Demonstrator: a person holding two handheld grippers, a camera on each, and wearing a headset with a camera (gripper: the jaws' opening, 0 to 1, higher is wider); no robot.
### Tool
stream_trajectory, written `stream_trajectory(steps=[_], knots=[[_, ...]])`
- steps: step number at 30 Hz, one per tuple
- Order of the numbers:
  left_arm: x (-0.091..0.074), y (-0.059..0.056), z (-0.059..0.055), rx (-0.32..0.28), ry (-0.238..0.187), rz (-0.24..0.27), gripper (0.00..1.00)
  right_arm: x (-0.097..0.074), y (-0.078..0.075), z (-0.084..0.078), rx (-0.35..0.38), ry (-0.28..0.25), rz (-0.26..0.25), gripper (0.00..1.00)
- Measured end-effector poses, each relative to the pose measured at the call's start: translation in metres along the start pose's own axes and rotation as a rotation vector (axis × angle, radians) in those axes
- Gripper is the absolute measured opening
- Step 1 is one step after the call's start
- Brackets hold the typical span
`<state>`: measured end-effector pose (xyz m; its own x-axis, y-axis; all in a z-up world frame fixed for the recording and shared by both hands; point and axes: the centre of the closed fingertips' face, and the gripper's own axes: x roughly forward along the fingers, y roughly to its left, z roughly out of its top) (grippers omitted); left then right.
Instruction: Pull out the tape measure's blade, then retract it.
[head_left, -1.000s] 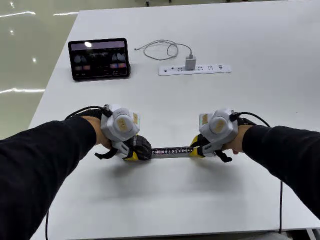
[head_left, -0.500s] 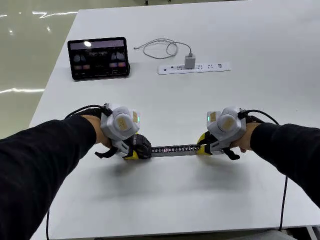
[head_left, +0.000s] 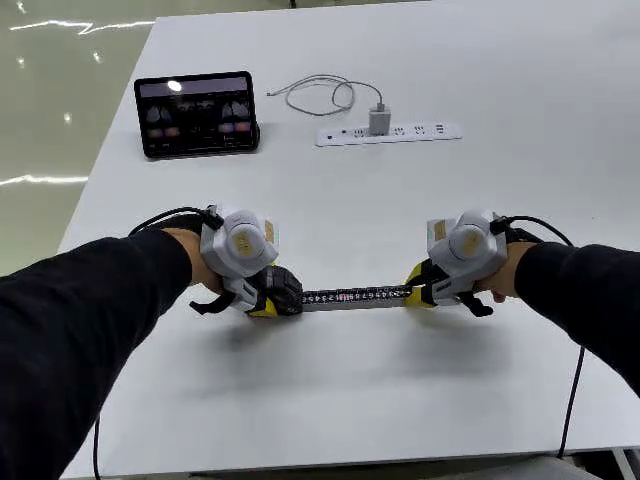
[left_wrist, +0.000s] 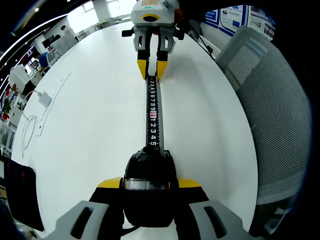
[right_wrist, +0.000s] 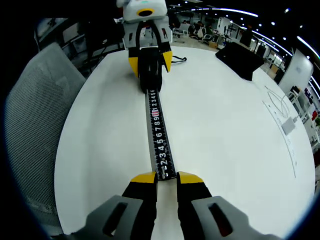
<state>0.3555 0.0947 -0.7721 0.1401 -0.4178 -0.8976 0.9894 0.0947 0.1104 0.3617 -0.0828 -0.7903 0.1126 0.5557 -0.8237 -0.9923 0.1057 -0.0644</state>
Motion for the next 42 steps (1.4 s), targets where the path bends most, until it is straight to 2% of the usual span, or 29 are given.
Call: stream_trajectory(steps=[42], knots=[[-0.001,0.0,0.0,-0.006,-0.001,0.004,0.35,-0.021,0.0,-0.028,0.022,0.032,-0.021,0.1]])
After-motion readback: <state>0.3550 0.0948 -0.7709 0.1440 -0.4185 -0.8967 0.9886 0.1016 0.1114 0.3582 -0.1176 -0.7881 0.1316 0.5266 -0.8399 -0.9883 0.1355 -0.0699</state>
